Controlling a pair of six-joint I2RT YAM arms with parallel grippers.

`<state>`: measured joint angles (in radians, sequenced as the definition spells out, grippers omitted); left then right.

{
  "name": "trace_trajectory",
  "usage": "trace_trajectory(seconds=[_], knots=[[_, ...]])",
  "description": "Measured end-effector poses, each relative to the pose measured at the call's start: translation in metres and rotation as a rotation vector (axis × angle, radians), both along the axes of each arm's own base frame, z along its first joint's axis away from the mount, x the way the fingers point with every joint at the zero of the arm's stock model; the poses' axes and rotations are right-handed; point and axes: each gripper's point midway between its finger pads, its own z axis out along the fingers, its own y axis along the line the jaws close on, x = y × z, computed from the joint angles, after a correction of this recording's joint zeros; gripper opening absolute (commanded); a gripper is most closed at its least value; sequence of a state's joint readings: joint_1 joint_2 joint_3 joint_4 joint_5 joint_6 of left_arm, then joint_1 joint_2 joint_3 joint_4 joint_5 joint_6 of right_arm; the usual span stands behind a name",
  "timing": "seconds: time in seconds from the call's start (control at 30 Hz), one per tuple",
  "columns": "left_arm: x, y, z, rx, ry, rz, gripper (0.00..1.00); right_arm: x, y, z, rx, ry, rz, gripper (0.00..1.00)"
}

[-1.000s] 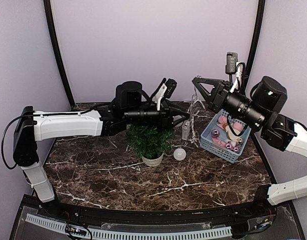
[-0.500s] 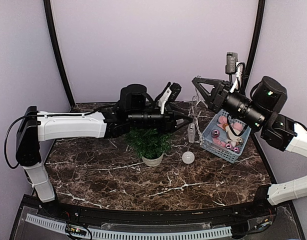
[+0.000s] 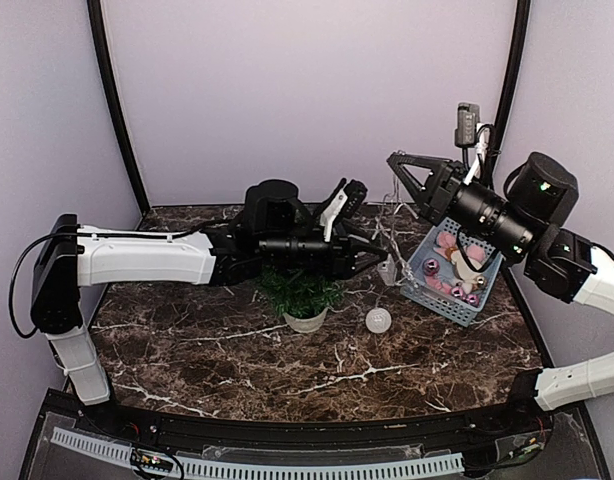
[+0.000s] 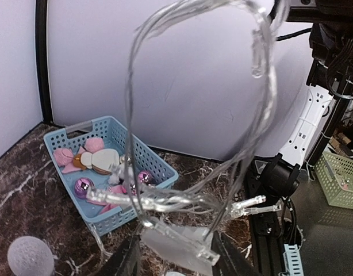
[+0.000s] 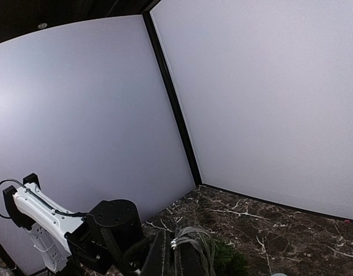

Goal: Decorate the small christmas tree
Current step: Pass from the right arm to the left

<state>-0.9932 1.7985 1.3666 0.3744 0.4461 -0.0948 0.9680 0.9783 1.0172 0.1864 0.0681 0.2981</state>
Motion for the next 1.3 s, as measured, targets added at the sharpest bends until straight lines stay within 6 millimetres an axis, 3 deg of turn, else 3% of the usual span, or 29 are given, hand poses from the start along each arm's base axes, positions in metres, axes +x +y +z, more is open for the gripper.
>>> trace_trajectory(seconds=[0.3, 0.43, 0.57, 0.8, 0.97, 1.13, 1.3], knots=[[-0.009, -0.001, -0.015, 0.014, 0.038, -0.001, 0.74, -0.001, -0.004, 0.004, 0.014, -0.003, -0.006, 0.00], [-0.017, -0.003, -0.012, 0.000, 0.039, -0.005, 0.77, -0.002, -0.006, 0.006, 0.020, -0.004, -0.006, 0.00], [-0.013, -0.004, -0.009, -0.008, 0.029, 0.035, 0.71, -0.003, -0.007, 0.007, 0.028, 0.000, -0.004, 0.00], [0.003, 0.000, -0.007, -0.017, 0.015, 0.128, 0.51, -0.004, -0.008, 0.008, 0.033, 0.000, -0.004, 0.00], [0.004, 0.005, -0.007, -0.019, 0.011, 0.145, 0.38, -0.004, -0.008, 0.008, 0.032, 0.001, -0.003, 0.00], [0.005, 0.005, -0.004, -0.028, 0.003, 0.151, 0.38, -0.004, -0.008, 0.007, 0.033, 0.000, -0.004, 0.00], [0.003, 0.005, -0.003, -0.033, 0.004, 0.141, 0.46, -0.004, -0.009, 0.008, 0.036, -0.001, -0.007, 0.00]])
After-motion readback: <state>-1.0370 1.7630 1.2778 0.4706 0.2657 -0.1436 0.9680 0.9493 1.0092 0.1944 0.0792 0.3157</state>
